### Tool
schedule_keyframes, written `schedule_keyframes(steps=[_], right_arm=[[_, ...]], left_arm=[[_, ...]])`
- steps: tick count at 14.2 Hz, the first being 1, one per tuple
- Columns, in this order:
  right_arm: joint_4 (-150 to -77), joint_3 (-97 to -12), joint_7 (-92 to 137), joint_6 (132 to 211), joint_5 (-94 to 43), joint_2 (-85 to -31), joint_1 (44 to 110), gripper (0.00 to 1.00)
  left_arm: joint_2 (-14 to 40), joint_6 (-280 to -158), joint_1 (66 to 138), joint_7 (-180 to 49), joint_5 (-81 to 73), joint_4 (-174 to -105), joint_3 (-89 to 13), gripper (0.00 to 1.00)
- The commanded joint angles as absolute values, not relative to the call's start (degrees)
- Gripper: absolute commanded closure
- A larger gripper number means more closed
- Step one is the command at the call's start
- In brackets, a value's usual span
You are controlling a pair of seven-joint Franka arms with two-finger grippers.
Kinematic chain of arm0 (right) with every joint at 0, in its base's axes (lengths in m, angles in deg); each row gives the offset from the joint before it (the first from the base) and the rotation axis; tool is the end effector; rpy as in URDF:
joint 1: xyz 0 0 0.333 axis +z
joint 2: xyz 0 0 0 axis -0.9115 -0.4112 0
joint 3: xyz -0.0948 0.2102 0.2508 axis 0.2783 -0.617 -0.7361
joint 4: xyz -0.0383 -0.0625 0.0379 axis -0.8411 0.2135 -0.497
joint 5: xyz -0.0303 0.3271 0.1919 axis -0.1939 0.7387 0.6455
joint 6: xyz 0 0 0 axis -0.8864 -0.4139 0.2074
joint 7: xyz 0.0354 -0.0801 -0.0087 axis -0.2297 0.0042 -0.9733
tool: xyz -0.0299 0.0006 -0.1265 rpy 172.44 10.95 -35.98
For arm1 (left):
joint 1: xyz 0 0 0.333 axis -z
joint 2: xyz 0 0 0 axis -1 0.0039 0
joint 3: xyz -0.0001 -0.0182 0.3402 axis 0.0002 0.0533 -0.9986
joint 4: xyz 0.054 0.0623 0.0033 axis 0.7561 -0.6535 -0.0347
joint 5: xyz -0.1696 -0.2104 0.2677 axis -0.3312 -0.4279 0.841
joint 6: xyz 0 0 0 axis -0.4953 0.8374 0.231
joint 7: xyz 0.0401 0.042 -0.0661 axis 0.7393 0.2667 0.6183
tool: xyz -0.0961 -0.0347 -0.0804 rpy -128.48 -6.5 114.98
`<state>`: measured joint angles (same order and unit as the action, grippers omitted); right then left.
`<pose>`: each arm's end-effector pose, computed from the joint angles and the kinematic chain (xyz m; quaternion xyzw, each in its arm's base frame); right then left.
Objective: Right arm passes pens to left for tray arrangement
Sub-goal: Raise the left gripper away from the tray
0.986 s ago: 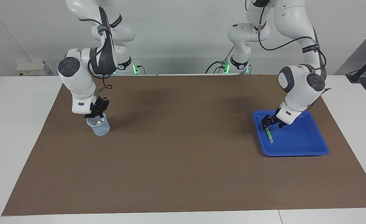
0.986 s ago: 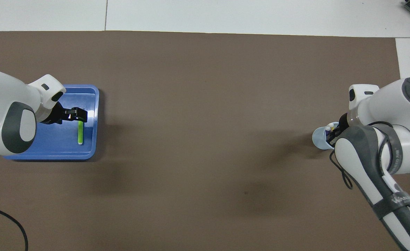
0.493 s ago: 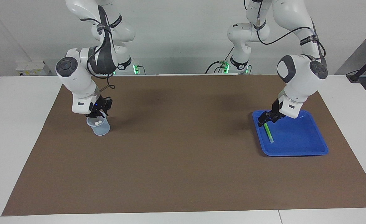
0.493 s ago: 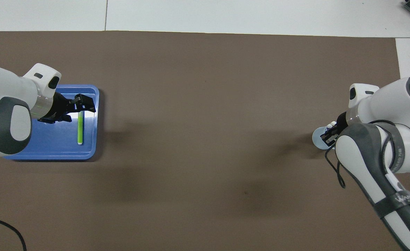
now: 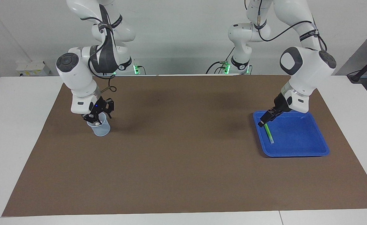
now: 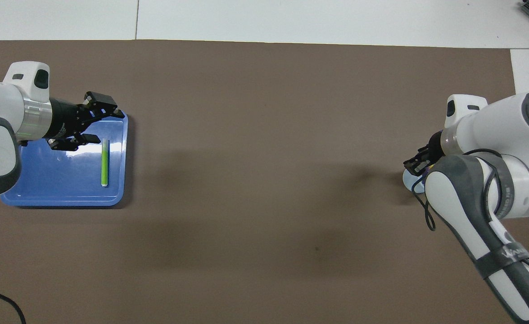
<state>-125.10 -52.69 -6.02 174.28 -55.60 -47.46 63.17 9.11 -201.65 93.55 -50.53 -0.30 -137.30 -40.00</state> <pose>0.5607 0.0284 0.4211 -0.9430 -0.3325 -0.0011 0.0098 0.5953 -0.0706 0.4820 0.9343 0.3061 0.0136 0.1824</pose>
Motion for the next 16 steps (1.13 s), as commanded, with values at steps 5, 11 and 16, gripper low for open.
schedule_keyframes(steps=[5,11,16], right_arm=[[-126.4,-52.9,-7.2,175.8,-55.7,-48.0,62.1,0.48],[-127.2,-52.8,-9.1,177.4,-55.7,-48.1,61.4,0.48],[-128.0,-52.9,-8.5,176.6,-55.7,-47.6,61.1,0.48]], left_arm=[[6.9,-204.0,93.9,-38.5,-4.6,-135.5,-40.3,0.08],[5.6,-204.8,93.2,-35.8,-4.6,-135.9,-40.4,0.08],[5.4,-204.7,93.2,-35.7,-4.6,-135.9,-40.4,0.06]])
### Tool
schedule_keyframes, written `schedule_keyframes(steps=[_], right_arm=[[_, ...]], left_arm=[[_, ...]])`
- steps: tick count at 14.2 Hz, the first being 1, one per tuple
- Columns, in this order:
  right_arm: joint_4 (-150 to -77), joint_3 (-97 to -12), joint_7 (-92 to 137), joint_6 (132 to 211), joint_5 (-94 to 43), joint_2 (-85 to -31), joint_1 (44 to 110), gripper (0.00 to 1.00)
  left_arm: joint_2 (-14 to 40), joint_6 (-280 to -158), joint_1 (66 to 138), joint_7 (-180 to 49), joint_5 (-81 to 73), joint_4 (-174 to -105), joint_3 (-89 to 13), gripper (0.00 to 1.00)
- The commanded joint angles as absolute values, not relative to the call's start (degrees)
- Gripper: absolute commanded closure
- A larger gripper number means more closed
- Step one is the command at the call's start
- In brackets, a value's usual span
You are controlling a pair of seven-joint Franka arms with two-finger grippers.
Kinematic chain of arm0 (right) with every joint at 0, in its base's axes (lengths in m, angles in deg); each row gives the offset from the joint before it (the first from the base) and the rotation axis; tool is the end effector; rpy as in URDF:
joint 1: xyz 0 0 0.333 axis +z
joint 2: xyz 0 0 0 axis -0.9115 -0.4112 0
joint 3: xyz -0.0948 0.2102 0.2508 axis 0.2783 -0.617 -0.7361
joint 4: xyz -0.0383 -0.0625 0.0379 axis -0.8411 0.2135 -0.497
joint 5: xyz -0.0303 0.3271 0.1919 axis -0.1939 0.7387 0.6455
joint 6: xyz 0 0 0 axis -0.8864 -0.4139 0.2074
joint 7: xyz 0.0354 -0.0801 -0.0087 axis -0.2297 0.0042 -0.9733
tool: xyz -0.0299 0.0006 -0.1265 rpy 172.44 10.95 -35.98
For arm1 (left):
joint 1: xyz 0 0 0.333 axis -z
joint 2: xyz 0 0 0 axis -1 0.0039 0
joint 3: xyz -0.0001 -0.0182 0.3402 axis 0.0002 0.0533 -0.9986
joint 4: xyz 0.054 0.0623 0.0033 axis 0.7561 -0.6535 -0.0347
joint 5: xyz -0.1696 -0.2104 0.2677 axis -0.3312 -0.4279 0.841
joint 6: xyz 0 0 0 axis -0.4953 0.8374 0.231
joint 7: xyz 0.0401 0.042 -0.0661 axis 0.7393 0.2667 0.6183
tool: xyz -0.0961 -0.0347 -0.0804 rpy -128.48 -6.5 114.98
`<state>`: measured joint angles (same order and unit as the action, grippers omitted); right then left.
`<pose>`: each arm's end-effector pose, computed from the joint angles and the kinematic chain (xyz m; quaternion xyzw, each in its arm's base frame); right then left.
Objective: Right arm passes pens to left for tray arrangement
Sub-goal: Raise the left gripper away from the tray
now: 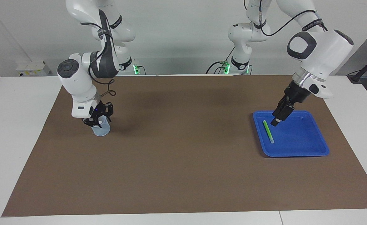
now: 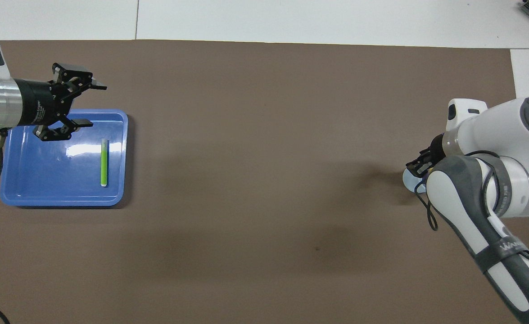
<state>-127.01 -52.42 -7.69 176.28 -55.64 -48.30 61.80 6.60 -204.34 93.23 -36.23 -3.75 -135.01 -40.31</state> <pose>0.5585 0.0122 0.4011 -0.9429 -0.3327 0.0048 0.0119 0.6001 -0.0653 0.5341 0.8714 0.4295 0.0378 0.2340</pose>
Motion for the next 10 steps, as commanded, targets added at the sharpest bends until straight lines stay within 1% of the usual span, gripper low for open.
schedule_keyframes(steps=[1,5,7,8,9,10], right_arm=[[-128.2,-52.9,-8.4,176.2,-55.6,-47.5,61.1,0.49],[-128.3,-52.8,-8.5,172.6,-54.9,-47.1,59.8,0.50],[-128.4,-52.8,-9.2,172.5,-54.9,-47.1,59.7,0.50],[-128.4,-52.8,-9.2,172.5,-54.9,-47.1,59.7,0.52],[-128.4,-52.8,-9.2,172.5,-54.9,-47.1,59.7,0.59],[-128.4,-52.8,-9.2,172.6,-54.9,-47.1,59.7,0.63]], left_arm=[[5.5,-204.7,93.1,-35.7,-4.6,-135.9,-40.4,0.06],[5.4,-204.7,93.1,-35.7,-4.6,-136.0,-40.5,0.06],[5.4,-204.7,93.2,-35.7,-4.5,-136.3,-40.6,0.05],[5.3,-204.7,93.1,-35.7,-4.5,-136.3,-40.6,0.04],[5.3,-204.5,93.1,-35.7,-4.5,-136.1,-40.6,0.04],[5.3,-204.5,93.2,-35.6,-4.5,-135.9,-40.6,0.04]])
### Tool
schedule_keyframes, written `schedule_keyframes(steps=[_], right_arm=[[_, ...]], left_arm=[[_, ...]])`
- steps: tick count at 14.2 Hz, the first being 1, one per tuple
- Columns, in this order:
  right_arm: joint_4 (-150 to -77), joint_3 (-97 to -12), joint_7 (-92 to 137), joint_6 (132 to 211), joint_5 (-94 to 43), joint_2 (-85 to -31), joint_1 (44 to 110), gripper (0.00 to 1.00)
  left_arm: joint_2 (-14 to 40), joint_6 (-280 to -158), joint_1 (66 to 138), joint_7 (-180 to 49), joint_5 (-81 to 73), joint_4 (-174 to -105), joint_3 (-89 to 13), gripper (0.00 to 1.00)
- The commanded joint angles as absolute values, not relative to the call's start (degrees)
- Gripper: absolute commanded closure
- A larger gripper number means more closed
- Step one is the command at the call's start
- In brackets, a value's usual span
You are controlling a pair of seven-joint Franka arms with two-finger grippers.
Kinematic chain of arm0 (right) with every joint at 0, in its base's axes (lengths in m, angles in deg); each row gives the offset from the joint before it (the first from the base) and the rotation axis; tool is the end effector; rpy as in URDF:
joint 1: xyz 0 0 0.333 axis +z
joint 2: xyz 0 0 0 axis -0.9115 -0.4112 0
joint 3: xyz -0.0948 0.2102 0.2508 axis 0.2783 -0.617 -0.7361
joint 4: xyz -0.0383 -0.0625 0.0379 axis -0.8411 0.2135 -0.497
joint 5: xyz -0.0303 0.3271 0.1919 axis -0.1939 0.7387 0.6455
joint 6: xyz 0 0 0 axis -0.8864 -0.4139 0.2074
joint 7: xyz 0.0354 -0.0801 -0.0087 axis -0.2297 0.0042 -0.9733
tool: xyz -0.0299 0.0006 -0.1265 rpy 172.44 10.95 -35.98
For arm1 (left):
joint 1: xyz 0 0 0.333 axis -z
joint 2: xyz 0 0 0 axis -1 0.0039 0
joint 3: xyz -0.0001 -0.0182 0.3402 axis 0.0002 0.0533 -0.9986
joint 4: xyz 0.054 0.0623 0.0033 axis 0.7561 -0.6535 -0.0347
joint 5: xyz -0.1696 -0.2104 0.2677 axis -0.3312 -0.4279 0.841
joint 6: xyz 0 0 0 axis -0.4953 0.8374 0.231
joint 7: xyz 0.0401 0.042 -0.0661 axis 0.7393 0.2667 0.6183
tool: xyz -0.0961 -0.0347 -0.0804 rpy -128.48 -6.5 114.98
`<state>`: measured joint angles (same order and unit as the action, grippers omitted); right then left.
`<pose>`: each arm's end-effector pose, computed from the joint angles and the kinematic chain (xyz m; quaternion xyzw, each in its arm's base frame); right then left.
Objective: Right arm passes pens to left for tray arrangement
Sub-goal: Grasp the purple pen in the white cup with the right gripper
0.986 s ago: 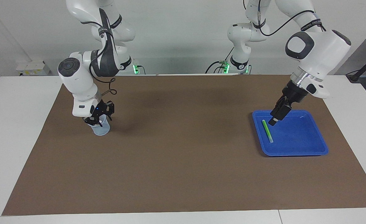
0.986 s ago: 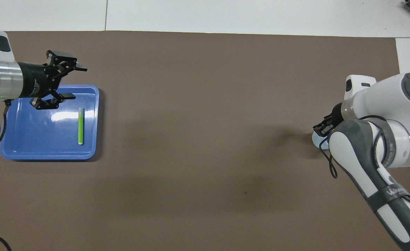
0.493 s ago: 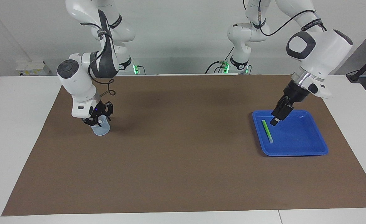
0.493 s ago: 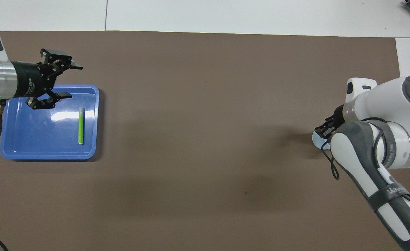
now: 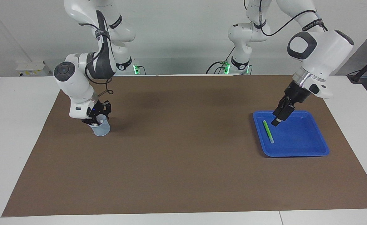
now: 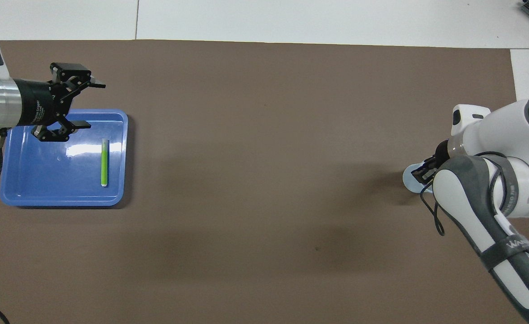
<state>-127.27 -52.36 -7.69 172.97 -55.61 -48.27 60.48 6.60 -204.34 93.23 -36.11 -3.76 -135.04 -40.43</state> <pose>0.5497 -0.0010 0.3946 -0.9461 -0.3212 0.0338 0.0222 0.6002 -0.0640 0.5338 0.8705 0.4314 0.0375 0.2339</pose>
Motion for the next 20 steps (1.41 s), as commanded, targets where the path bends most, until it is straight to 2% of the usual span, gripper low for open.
schedule_keyframes(steps=[1,6,9,12,14,16,18,20], right_arm=[[-128.4,-52.8,-9.1,172.6,-54.9,-47.1,59.7,0.68],[-128.3,-52.8,-9.2,173.2,-55.0,-47.2,59.7,1.00],[-126.7,-52.9,-9.9,171.1,-55.6,-47.2,59.7,1.00],[-119.6,-52.9,-10.3,161.0,-55.7,-47.1,60.4,1.00],[-117.6,-53.0,-10.3,157.1,-55.7,-45.6,60.7,1.00],[-114.3,-55.4,-10.2,153.5,-55.8,-44.4,60.6,1.00],[-107.2,-57.1,-9.7,147.7,-54.9,-44.6,60.7,1.00],[-105.1,-60.8,-5.8,147.0,-52.1,-44.1,60.6,1.00]], left_arm=[[4.8,-204.5,93.4,-35.5,-4.5,-135.7,-40.6,0.04],[4.7,-205.5,93.7,-35.0,-4.4,-135.9,-40.6,0.04],[4.7,-205.4,93.8,-34.4,-4.3,-135.9,-40.6,0.04],[4.7,-205.3,93.8,-34.4,-4.3,-135.9,-40.6,0.04],[4.6,-205.4,93.7,-34.3,-4.4,-135.9,-40.6,0.04],[4.6,-205.2,93.8,-34.3,-4.4,-135.9,-40.6,0.04],[4.6,-205.1,93.8,-33.1,-4.3,-135.9,-40.6,0.04],[4.6,-205.1,93.9,-32.3,-4.3,-135.9,-40.5,0.04]])
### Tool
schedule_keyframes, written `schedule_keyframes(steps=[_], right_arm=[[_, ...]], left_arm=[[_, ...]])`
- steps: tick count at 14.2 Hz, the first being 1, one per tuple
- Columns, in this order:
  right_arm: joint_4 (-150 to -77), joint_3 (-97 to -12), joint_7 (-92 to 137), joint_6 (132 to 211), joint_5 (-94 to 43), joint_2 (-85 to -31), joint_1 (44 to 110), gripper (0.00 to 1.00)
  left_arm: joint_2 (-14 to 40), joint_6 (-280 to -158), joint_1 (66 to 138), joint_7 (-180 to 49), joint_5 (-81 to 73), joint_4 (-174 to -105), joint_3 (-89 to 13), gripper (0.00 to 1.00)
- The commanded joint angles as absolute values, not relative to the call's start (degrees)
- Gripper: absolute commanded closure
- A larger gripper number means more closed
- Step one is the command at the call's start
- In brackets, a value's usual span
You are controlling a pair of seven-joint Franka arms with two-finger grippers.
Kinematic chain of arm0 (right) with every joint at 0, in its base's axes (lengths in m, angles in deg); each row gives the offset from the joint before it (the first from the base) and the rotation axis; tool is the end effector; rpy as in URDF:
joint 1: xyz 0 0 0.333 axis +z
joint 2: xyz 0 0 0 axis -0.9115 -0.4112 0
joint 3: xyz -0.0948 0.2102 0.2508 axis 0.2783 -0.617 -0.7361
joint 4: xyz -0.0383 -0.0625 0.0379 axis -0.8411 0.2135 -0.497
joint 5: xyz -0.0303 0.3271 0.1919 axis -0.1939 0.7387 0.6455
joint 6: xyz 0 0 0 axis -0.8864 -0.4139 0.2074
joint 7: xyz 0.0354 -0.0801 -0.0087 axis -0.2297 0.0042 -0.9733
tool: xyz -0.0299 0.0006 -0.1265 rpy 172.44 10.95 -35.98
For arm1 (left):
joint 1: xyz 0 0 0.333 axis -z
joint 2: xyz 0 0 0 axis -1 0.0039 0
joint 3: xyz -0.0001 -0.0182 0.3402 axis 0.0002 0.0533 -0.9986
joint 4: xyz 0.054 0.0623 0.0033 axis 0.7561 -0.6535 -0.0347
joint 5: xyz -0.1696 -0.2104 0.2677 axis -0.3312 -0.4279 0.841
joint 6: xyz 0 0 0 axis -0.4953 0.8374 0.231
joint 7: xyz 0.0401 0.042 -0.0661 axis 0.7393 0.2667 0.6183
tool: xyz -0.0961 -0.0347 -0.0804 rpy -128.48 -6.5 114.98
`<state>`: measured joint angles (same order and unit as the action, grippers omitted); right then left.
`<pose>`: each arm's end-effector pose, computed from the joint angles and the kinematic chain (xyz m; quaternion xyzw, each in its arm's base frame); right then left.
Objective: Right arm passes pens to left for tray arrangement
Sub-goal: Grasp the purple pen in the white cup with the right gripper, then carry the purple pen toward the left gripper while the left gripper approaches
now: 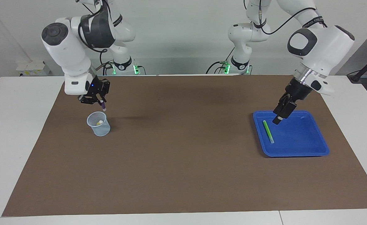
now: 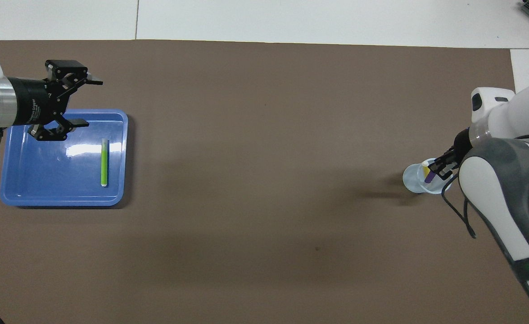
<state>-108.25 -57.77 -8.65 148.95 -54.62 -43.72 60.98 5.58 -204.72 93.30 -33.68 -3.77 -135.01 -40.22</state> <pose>0.5423 0.0579 0.5558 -0.9243 -0.3787 0.0366 0.0284 0.5969 -0.0663 0.5455 0.8610 0.4460 0.0426 0.2405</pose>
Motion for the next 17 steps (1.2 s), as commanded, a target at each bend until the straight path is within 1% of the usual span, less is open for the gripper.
schedule_keyframes(steps=[1,5,7,10,11,14,17], right_arm=[[-104.8,-61.9,-2.3,147.1,-49.9,-43.6,60.7,1.00],[-105.7,-68.6,10.1,151.5,-42.8,-42.9,60.7,1.00],[-106.4,-69.7,11.8,156.0,-37.1,-42.8,60.7,1.00],[-109.7,-69.7,12.2,166.5,-28.3,-42.4,60.7,1.00],[-111.7,-69.7,13.7,170.4,-24.2,-41.6,60.8,1.00],[-117.6,-69.7,17.1,185.8,-14.1,-39.9,66.1,1.00],[-122.0,-69.7,27.7,202.4,-7.5,-38.6,74.9,1.00]], left_arm=[[4.6,-204.8,93.9,-32.2,-4.3,-135.8,-40.5,0.04],[4.2,-204.4,94.3,-30.0,-4.2,-135.8,-40.3,0.04],[4.1,-204.0,95.0,-27.8,-4.2,-135.8,-40.3,0.04],[3.6,-202.4,97.2,-20.2,-4.4,-135.7,-40.2,0.04],[3.3,-201.1,97.8,-16.1,-4.4,-135.7,-40.0,0.04],[2.9,-197.7,97.9,-7.4,-4.7,-135.7,-37.8,0.04],[2.7,-197.5,97.9,1.9,-10.1,-135.7,-36.1,0.04]])
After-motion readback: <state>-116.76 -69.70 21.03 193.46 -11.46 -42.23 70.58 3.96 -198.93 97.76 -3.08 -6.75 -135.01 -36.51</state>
